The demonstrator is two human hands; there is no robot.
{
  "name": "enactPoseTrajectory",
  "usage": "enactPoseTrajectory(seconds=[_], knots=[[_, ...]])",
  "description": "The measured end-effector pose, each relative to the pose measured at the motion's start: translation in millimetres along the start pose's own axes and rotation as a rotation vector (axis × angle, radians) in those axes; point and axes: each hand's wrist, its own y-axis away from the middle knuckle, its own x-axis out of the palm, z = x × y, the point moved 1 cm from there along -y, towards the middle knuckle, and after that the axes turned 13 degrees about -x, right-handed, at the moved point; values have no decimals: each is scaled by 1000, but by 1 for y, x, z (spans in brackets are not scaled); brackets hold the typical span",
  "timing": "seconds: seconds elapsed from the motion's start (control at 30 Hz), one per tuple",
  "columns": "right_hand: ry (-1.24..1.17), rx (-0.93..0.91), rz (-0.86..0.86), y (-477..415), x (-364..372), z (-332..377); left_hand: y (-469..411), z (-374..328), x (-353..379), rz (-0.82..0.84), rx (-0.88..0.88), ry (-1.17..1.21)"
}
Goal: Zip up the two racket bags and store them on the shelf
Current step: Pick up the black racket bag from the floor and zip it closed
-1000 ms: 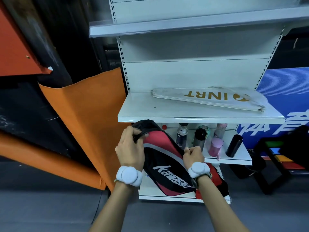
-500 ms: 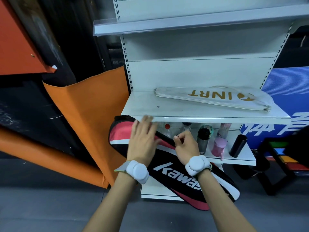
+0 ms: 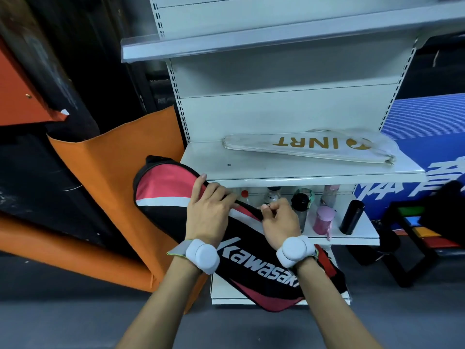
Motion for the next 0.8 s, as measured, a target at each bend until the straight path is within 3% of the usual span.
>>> enactPoseTrajectory(seconds=[0.37, 0.53, 0.67, 0.8], knots=[[14, 97, -68, -13, -22, -39, -8, 49, -17, -51, -246, -38], [-10, 39, 0, -18, -21, -24, -3, 58, -8, -47, -311, -41], [-71, -17, 53, -15, -18, -3, 5, 55, 1, 63, -343, 27], [-15, -119, 98, -12, -9, 17, 7, 28, 8, 318, -141, 129]])
